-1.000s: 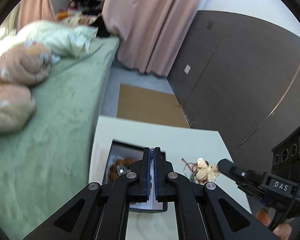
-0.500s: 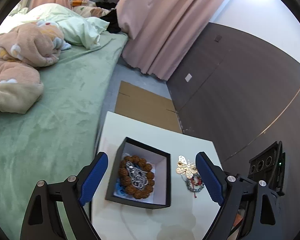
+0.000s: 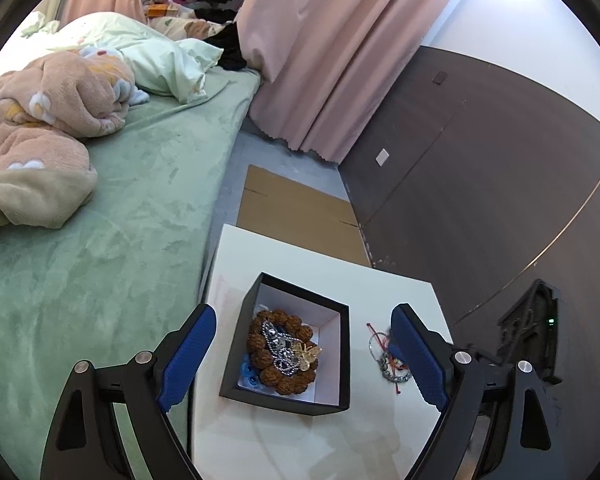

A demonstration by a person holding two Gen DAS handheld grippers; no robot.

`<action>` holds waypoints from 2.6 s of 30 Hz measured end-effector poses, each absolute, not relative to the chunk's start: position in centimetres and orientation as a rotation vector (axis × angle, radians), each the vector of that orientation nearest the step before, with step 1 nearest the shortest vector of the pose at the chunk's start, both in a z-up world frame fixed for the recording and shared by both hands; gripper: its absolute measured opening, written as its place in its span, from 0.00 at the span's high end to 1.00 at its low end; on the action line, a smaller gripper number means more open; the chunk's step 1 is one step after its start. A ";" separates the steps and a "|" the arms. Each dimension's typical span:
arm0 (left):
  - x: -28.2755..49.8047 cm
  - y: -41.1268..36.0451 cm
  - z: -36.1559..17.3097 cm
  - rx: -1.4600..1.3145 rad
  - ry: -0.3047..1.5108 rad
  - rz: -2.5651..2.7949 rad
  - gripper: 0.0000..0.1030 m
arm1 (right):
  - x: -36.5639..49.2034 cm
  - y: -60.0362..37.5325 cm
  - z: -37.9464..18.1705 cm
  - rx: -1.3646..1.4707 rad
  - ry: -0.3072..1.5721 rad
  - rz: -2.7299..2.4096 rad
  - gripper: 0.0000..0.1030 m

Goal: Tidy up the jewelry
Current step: 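Move the left tool back to the bracelet pile over the grey bead bracelet, then grasp the grey stone bead bracelet with the left tool while the right tool grasps the dark bead bracelet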

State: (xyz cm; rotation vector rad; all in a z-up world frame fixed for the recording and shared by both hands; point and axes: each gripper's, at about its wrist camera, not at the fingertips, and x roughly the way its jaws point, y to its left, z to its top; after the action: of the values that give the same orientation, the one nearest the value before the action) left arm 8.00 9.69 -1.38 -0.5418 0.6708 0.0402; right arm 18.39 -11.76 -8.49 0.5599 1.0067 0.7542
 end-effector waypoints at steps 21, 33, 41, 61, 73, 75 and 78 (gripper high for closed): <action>11.2 2.7 -2.1 -0.425 0.726 -0.068 0.23 | 18.9 -24.8 -8.6 0.672 1.011 0.501 0.48; 14.5 -3.5 -4.6 -0.255 0.836 -0.136 0.52 | 19.8 -28.7 -10.0 0.683 1.079 0.352 0.48; 17.4 -6.8 -7.5 -0.120 0.937 -0.140 0.57 | 20.2 -30.7 -9.6 0.683 1.078 0.320 0.48; 21.6 -8.5 -11.7 -0.029 1.049 -0.137 0.76 | 22.3 -32.3 -10.5 0.731 1.094 0.323 0.48; 20.9 -10.5 -12.4 0.043 1.029 -0.187 0.91 | 22.1 -31.6 -10.8 0.711 1.104 0.323 0.48; 20.8 -10.4 -12.4 0.043 1.024 -0.187 0.91 | 22.0 -31.2 -10.8 0.702 1.108 0.325 0.48; 20.8 -10.0 -12.3 -0.003 1.030 -0.196 0.91 | 22.1 -30.8 -11.0 0.689 1.114 0.329 0.48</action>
State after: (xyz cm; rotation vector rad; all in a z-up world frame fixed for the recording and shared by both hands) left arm 20.80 -9.95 -12.31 -0.0027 1.0303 -0.1960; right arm 22.15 -30.82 -10.95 0.6887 1.1143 0.3288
